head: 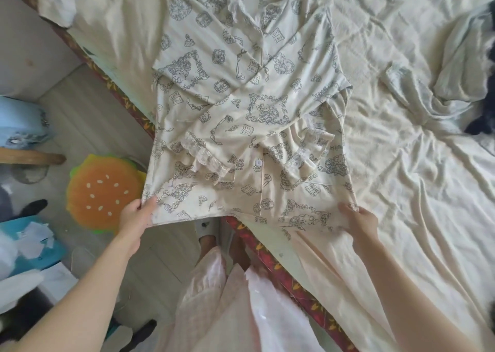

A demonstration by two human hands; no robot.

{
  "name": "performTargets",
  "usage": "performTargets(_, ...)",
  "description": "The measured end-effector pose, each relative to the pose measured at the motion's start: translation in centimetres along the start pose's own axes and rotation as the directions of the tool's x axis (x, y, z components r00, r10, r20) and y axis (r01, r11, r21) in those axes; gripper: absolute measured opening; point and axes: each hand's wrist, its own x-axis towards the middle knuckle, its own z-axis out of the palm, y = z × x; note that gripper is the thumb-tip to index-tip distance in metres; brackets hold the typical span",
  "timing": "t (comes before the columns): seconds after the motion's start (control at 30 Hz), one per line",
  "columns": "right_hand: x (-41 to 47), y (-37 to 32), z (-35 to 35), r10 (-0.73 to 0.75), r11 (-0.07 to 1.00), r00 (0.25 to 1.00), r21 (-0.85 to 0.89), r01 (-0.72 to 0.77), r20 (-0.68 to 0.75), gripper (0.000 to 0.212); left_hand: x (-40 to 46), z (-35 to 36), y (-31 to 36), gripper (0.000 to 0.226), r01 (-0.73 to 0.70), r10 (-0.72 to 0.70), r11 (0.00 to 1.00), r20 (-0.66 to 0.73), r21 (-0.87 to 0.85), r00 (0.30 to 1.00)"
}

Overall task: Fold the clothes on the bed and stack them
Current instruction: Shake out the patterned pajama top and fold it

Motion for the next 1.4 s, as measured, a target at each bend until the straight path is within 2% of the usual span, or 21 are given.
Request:
performTargets(0.07, -0.8, 0.0, -0.6, 0.031, 0.989, 0.999, 0.142, -0.034, 0.024, 0.01, -1.2, -0.4, 0.1, 0.012, 0.012, -0.014, 0.993, -0.01, -0.118, 1.0)
performTargets(0.13, -1.7, 0.1, -1.1, 0.079, 0.953, 0.995, 0.289, -0.095, 0.064, 0.009, -2.5, -0.6, 0.0, 0.009, 0.034, -0.035, 0.979, -0.003, -0.2, 0.999)
performTargets(0.27, -3.7, 0.0, -2.0, 0.118, 0.869, 0.985, 0.467, -0.165, 0.13, 0.012, -5.1, -0.7, -0.1, 0.022, 0.032, -0.04, 0.951, -0.018, -0.308, 0.999)
performTargets(0.57, -7.9, 2.2, -4.2, 0.056, 0.783, 0.99, 0.609, -0.126, 0.132, 0.008, -8.9, -2.5, -0.3, 0.02, -0.066, 0.055, 0.929, -0.041, -0.363, 0.998)
performTargets(0.77, -9.7, 6.5, -6.9, 0.208, 0.727, 0.976, 0.657, -0.2, 0.067, 0.009, -11.4, -5.2, -3.0, 0.03, -0.005, -0.039, 0.909, -0.096, -0.416, 0.995)
performTargets(0.87, -10.3, 6.8, -7.6, 0.191, 0.711, 0.977, 0.672, -0.204, 0.095, 0.009, -12.4, -5.8, -3.1, 0.026, -0.016, -0.012, 0.914, -0.069, -0.405, 0.998)
performTargets(1.0, -10.3, 3.2, -7.0, 0.081, 0.604, 0.978, 0.771, -0.202, 0.193, 0.008, -12.2, -5.3, 0.2, 0.028, -0.062, 0.03, 0.894, -0.078, -0.444, 0.996)
performTargets(1.13, -9.1, -1.6, -6.1, 0.019, 0.431, 0.971, 0.874, -0.224, 0.239, 0.013, -10.7, -4.4, 5.0, 0.029, -0.136, 0.093, 0.859, -0.111, -0.493, 0.989)
performTargets(1.23, -7.9, -5.2, -5.5, -0.025, 0.377, 0.967, 0.898, -0.227, 0.255, 0.01, -9.3, -3.5, 9.0, 0.016, -0.193, 0.139, 0.829, -0.142, -0.525, 0.98)
performTargets(1.33, -6.5, -8.7, -4.8, -0.047, 0.317, 0.962, 0.917, -0.241, 0.269, 0.026, -7.4, -2.5, 13.0, 0.006, -0.235, 0.172, 0.808, -0.165, -0.541, 0.971)
performTargets(1.4, -5.1, -11.4, -4.1, -0.06, 0.244, 0.954, 0.931, -0.271, 0.293, 0.028, -5.7, -1.7, 16.0, 0.003, -0.249, 0.191, 0.816, -0.164, -0.522, 0.968)
